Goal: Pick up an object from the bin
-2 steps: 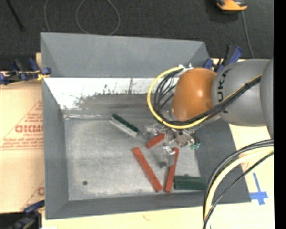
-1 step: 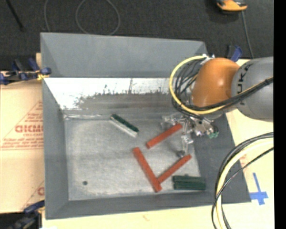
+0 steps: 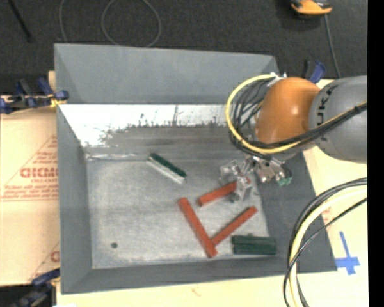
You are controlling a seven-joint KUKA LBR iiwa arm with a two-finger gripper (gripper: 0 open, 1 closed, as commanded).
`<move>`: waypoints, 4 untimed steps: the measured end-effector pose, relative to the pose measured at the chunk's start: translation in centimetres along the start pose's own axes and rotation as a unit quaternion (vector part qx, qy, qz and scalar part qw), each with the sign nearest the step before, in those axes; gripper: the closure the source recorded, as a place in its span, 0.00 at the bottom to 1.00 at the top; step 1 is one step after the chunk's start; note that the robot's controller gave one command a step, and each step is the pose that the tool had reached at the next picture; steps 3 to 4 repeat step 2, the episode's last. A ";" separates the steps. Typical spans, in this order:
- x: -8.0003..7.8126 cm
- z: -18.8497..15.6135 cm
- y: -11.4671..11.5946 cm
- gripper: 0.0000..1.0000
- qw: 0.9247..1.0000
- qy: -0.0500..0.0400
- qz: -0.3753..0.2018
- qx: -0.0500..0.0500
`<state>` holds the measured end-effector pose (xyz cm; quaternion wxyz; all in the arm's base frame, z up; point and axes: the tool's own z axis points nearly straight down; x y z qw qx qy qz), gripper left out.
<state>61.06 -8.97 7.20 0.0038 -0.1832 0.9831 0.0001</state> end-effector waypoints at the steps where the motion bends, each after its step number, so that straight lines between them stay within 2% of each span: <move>1: 1.8 -15.8 -0.8 1.00 1.000 -0.002 0.004 0.004; 2: 5.7 -15.5 -2.0 1.00 0.969 0.003 -0.246 -0.001; 4: 5.7 -15.5 -2.0 1.00 0.969 0.003 -0.246 -0.001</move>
Offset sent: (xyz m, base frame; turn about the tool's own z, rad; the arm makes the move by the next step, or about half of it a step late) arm -0.0179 -0.0116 0.1521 0.0029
